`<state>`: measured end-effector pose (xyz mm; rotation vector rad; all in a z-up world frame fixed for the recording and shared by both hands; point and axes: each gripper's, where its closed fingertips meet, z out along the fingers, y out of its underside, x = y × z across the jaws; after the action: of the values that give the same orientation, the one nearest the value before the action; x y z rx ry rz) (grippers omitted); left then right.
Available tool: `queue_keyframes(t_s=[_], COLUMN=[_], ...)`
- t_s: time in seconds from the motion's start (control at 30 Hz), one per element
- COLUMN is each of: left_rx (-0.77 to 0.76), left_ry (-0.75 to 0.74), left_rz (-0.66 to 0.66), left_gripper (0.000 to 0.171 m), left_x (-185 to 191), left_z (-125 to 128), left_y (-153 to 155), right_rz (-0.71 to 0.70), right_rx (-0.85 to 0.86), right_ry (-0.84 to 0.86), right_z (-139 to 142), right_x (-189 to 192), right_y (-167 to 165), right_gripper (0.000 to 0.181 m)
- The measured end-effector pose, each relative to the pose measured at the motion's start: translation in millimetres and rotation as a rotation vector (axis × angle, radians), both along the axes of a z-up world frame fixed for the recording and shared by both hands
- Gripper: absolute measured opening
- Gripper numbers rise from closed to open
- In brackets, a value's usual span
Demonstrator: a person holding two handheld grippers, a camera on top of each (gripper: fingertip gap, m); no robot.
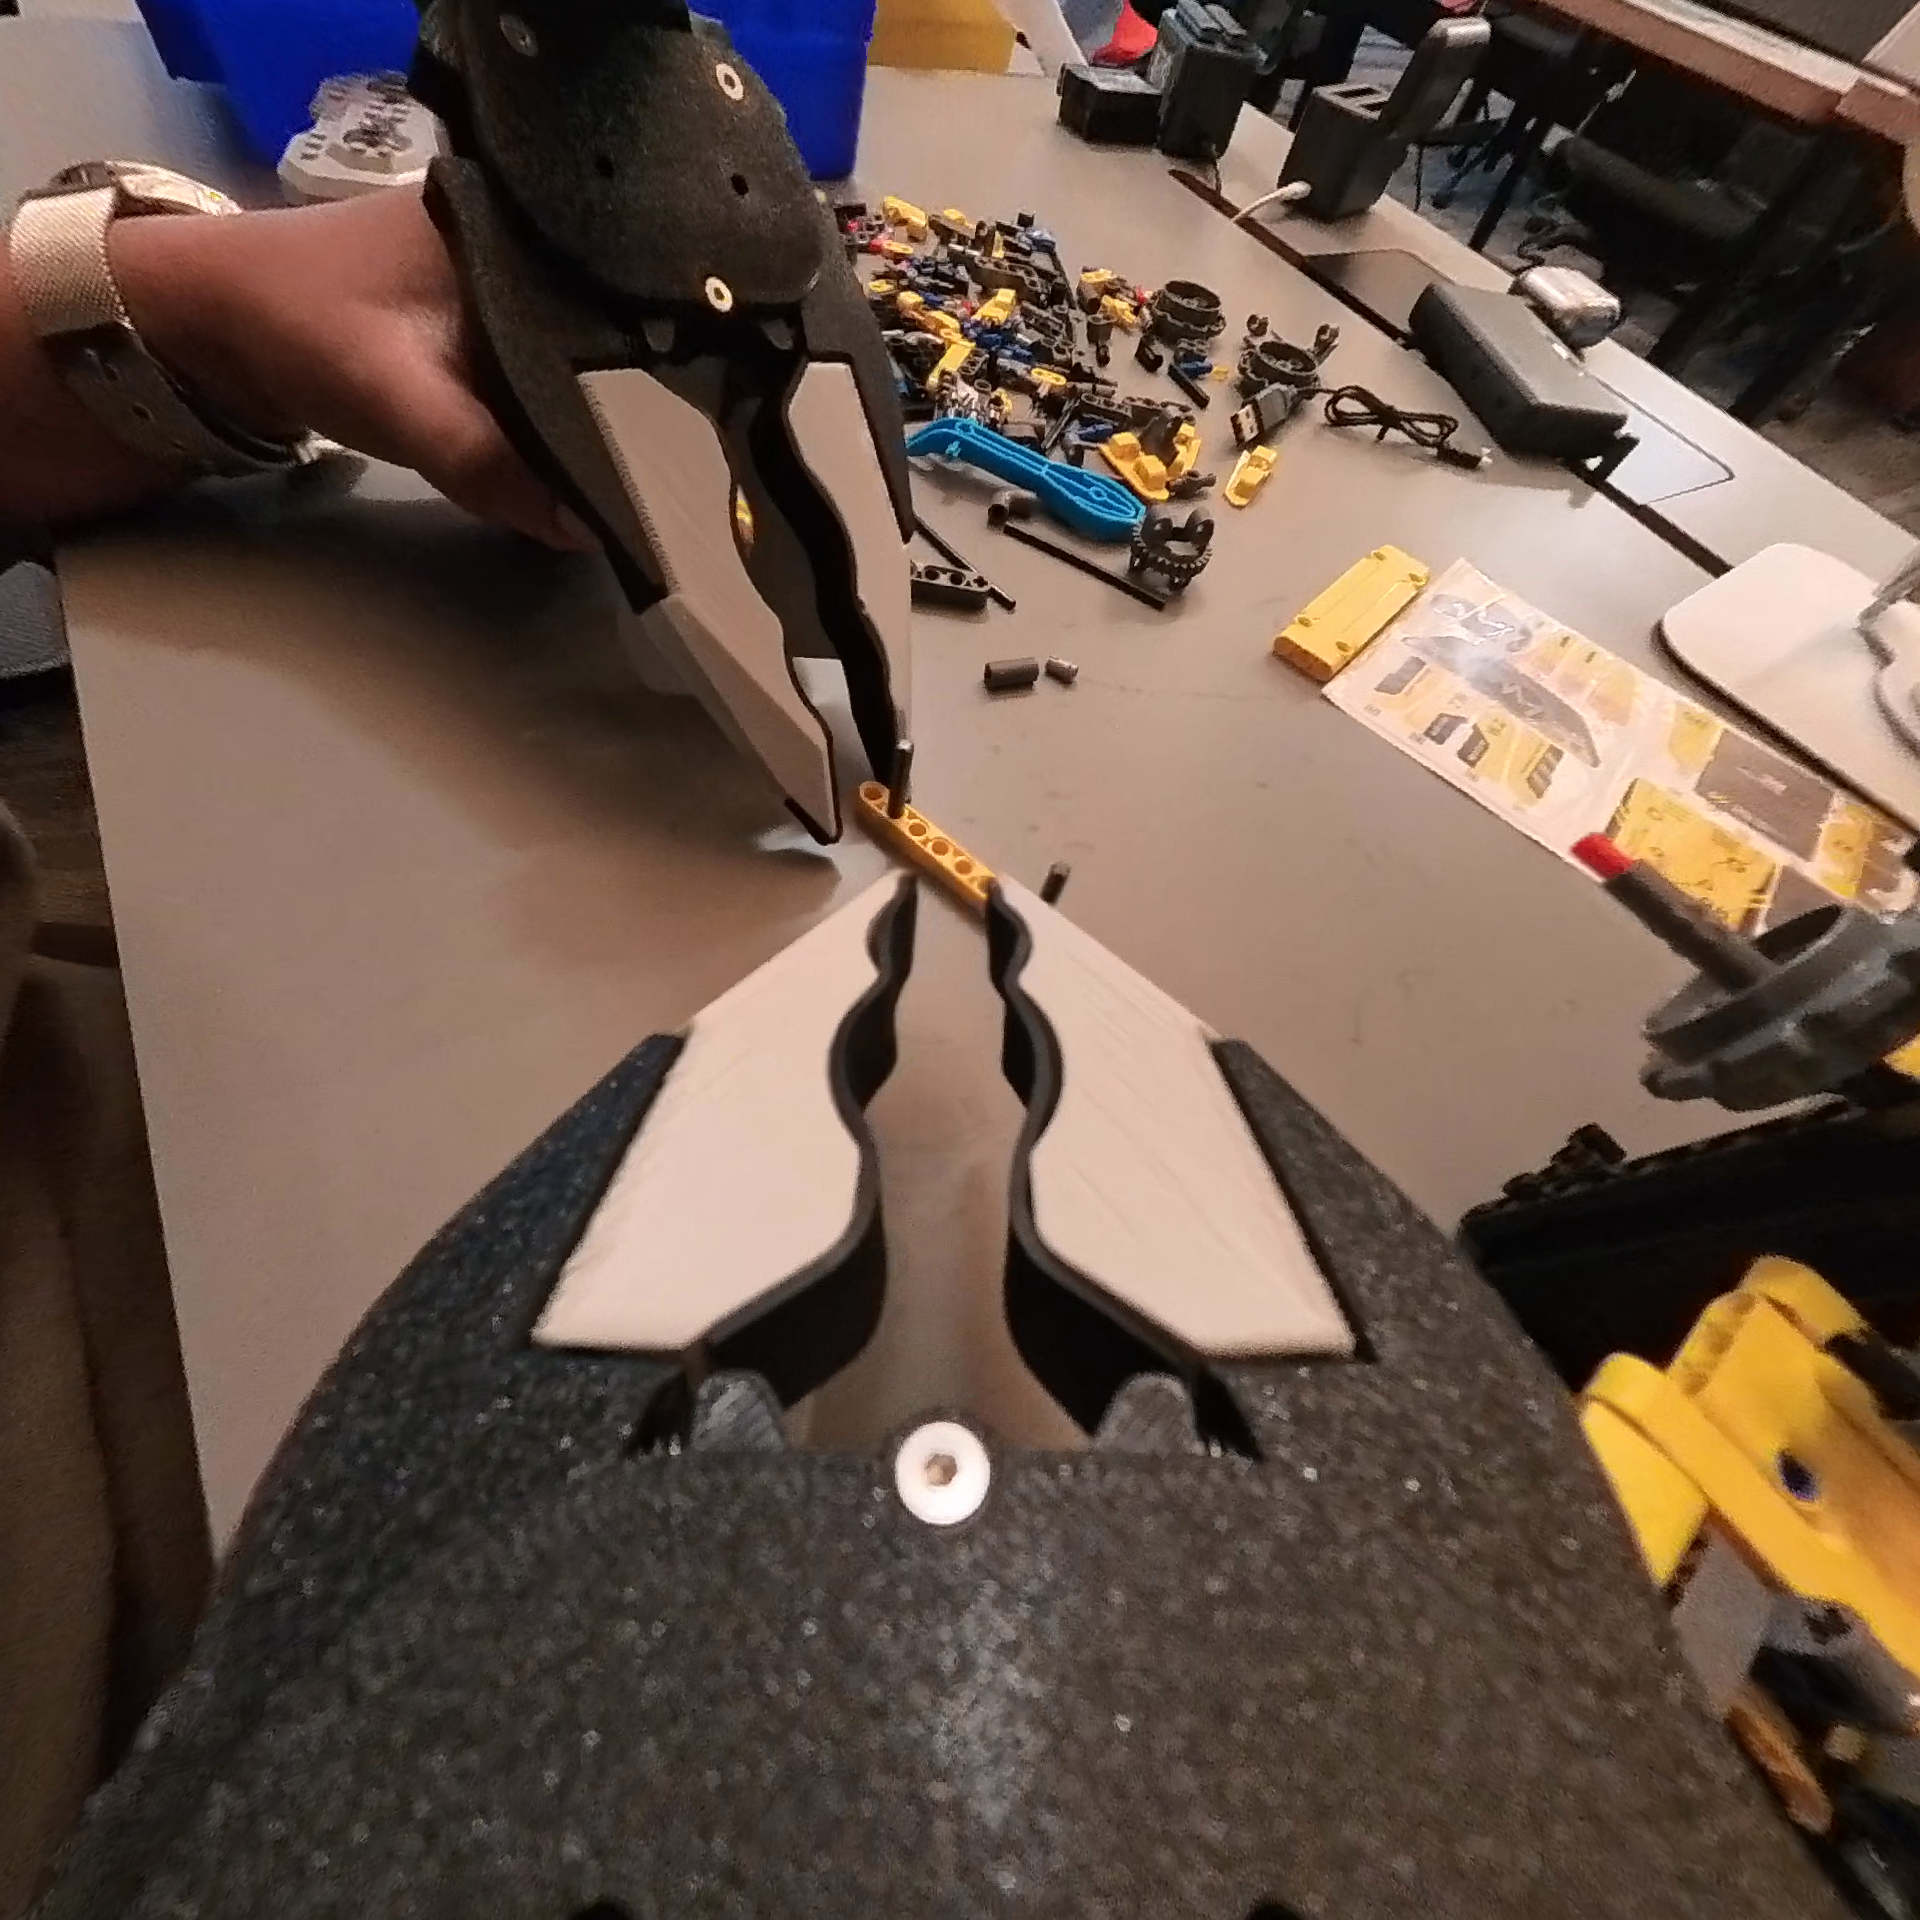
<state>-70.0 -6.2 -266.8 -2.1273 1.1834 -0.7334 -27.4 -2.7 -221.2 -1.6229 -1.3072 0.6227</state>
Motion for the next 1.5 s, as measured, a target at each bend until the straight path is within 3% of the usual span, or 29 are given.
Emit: queue_keyframes(t_s=[0.2,1.5], left_rx=[0.003,-0.027], left_ry=[0.003,-0.012], left_rz=[0.0,-0.002], left_gripper=[0.021,0.021], left_x=[0,0], left_z=[0,0], left_y=[0,0], right_rz=[0.007,0.021], right_rx=[-0.02,0.004], right_ry=[-0.025,-0.092], right_z=[-5,-14], right_x=[-1,-4], right_y=[0,-4], right_gripper=[0.022,0.024])
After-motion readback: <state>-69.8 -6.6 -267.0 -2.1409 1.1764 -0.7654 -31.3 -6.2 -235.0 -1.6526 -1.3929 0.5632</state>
